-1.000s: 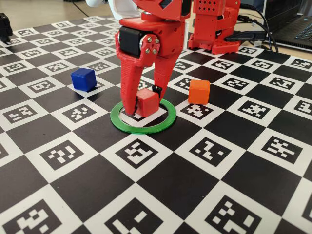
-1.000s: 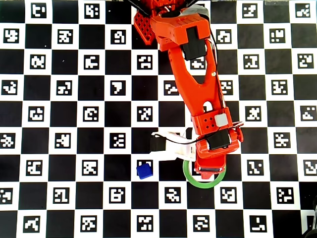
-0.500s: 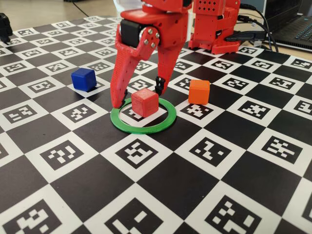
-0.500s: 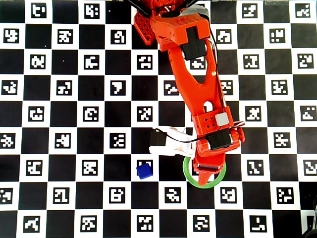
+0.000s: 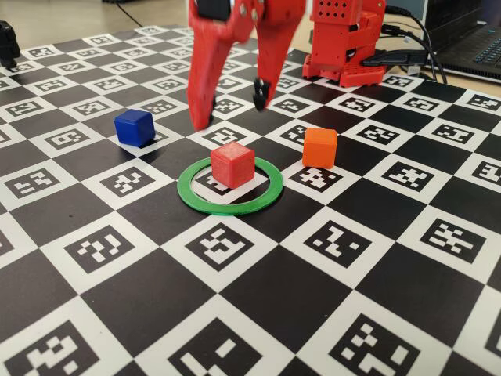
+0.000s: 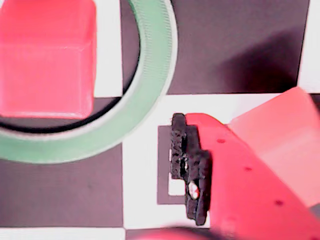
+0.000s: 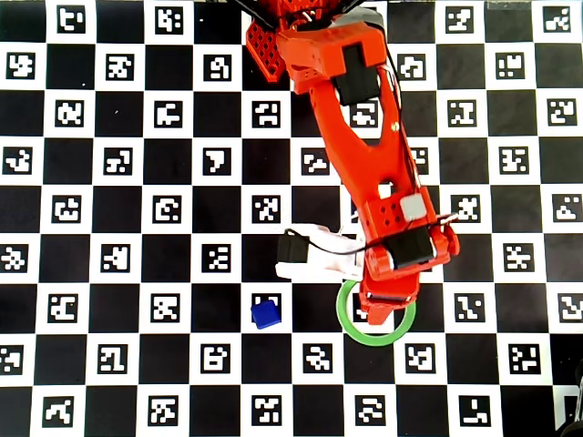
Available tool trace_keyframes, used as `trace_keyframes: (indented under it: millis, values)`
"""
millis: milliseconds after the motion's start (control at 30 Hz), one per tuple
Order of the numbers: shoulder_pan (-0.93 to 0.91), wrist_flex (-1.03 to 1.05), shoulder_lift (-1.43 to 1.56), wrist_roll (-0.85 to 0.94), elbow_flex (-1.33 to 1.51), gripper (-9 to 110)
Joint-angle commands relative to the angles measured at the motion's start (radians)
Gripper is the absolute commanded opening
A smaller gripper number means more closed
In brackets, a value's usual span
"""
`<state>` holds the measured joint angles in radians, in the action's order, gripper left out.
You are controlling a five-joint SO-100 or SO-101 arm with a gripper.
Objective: Grab the red cube then put it in the green circle then put the blue cube on top and finally the orange cube on top
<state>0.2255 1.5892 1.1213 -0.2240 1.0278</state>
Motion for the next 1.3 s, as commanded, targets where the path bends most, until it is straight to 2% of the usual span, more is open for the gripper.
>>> trace_keyframes:
  millis: [0, 167, 300, 600, 900, 1267]
  values:
    - [-0.049, 0.041, 0.141, 0.046, -0.071, 36]
    - [-0.117, 0.112, 0.138, 0.167, -0.117, 31]
    - [-0.169, 0.176, 0.147, 0.206, -0.137, 31]
    - [-0.270, 0.219, 0.179, 0.448, -0.196, 31]
    - [-0.318, 0.210, 0.120, 0.657, -0.261, 38]
    - [-0.383, 0.186, -0.107, 0.712, -0.443, 40]
